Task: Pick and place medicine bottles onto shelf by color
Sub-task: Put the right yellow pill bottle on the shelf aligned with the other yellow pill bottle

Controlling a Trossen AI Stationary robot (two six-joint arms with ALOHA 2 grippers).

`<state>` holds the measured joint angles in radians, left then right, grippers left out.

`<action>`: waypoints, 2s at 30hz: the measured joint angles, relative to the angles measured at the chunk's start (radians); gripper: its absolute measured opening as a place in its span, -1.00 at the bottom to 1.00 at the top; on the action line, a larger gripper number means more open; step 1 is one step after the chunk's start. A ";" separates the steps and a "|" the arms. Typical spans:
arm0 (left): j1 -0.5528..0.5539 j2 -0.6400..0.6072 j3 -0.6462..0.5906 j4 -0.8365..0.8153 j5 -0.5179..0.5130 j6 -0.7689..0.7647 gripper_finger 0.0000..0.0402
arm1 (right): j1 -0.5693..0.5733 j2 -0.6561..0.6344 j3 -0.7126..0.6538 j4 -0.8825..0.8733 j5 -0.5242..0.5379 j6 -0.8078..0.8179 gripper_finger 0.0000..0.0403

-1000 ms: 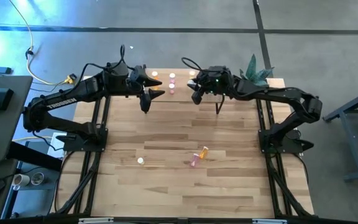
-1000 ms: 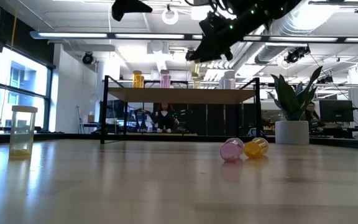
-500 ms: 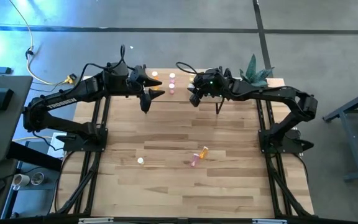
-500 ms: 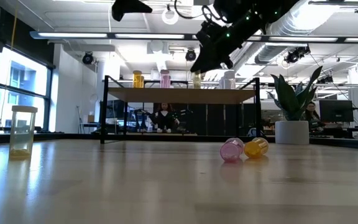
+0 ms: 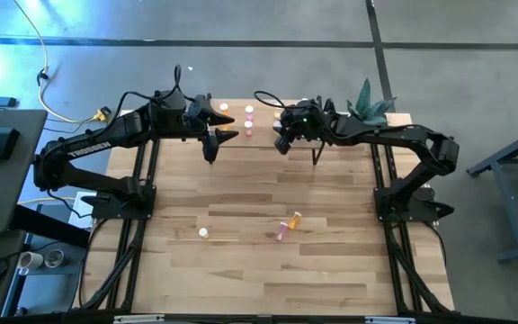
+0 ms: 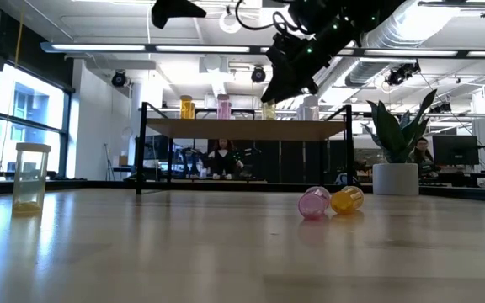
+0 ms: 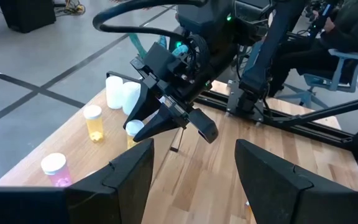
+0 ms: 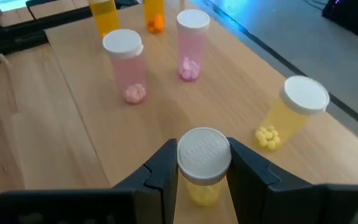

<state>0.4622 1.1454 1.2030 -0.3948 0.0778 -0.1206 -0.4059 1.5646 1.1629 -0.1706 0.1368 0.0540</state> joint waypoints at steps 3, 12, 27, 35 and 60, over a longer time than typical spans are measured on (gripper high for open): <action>0.000 0.000 0.000 0.000 0.000 0.009 0.07 | -0.006 -0.001 0.000 -0.006 -0.016 0.020 -0.52; 0.000 0.000 0.000 0.000 -0.002 0.020 0.07 | -0.006 -0.001 0.000 -0.005 -0.023 0.020 -0.47; 0.000 0.000 0.000 -0.002 -0.003 0.019 0.07 | -0.009 -0.001 0.000 -0.003 -0.031 0.017 -0.31; 0.000 0.000 0.000 -0.004 -0.003 0.019 0.07 | -0.011 -0.001 0.000 0.011 -0.024 0.017 -0.25; 0.000 0.000 0.000 -0.004 -0.003 0.019 0.07 | -0.016 -0.069 0.001 0.026 -0.023 0.017 -0.25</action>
<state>0.4625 1.1454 1.2030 -0.3992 0.0746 -0.1013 -0.4217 1.4957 1.1641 -0.1447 0.1139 0.0707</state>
